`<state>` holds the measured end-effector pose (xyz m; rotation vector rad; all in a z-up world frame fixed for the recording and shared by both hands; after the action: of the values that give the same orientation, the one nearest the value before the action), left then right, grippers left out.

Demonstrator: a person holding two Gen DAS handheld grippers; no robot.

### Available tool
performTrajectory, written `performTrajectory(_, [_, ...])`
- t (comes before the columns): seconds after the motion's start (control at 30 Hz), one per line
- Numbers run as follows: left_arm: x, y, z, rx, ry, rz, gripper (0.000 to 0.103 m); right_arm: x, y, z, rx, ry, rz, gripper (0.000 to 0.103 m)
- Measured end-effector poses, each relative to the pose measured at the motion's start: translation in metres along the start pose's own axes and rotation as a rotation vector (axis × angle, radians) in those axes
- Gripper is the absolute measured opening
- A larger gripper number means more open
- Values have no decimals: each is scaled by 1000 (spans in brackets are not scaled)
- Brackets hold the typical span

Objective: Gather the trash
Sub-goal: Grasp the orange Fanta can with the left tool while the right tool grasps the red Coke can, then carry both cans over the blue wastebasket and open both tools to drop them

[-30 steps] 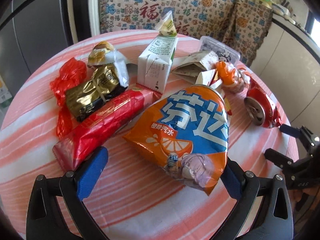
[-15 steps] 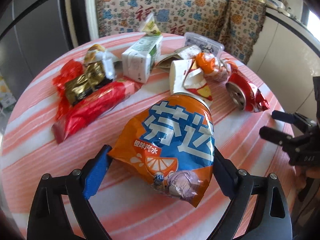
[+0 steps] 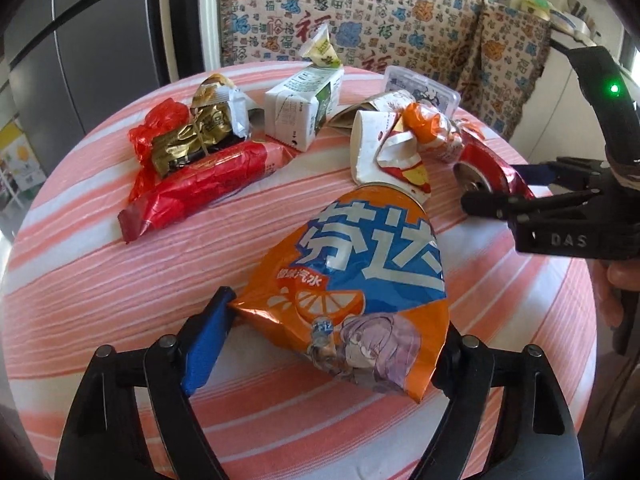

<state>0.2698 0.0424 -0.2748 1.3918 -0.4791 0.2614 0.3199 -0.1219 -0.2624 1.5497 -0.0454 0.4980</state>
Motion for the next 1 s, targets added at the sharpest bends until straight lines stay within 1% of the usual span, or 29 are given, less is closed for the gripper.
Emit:
performTrajectory(0.03, [1,2,0,-10,5,8,85,-2,1,3,-13,-13,-2,69])
performTrajectory(0.07, [0,5,0,-14,4,11,85,-5,9,7,-8,-27,21,63])
performTrajectory(0.1, [1,6,2,-14,0,13,84,-7,16,10,10,-46,25,61])
performTrajectory(0.13, [0,7,2,-19,-4,11,84,-11,21,13,46,-71,22,59])
performTrajectory(0.17, [-2,8,3,-29,-5,3,84,-13,29,16,72,-86,35,49])
performTrajectory(0.2, [-4,11,3,-39,-2,2,84,-16,40,19,56,-85,63,44])
performTrajectory(0.23, [-4,12,4,-45,-2,7,85,-19,46,22,77,-93,62,44])
performTrajectory(0.27, [-6,15,5,-44,-3,6,85,-23,52,24,132,-111,58,44])
performTrajectory(0.3, [-7,18,4,-38,-1,9,85,-25,55,25,160,-117,49,44])
performTrajectory(0.37, [-9,25,3,-41,10,26,85,-33,60,29,168,-125,50,44])
performTrajectory(0.5, [-13,38,7,-71,44,48,85,-46,77,37,232,-164,95,44])
performTrajectory(0.57, [-15,40,16,-80,46,42,85,-49,84,37,233,-159,109,44])
performTrajectory(0.73, [-10,43,46,-51,-3,43,85,-51,91,34,232,-137,111,43])
performTrajectory(1.0, [3,43,85,-68,-47,48,85,-57,102,53,259,-177,114,44])
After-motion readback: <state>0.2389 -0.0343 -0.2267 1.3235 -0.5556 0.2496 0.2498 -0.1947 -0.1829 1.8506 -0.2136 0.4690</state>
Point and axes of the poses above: each gripper's, at about its wrist camera, not at the fingertips, and y roughly against the way its jaws point, z to its right, x to its top, the point moved 6 cm from there along -y, roughly the way its jaws point, and after that the axes turned 10 degrees about -z, right-handed, at the moved point
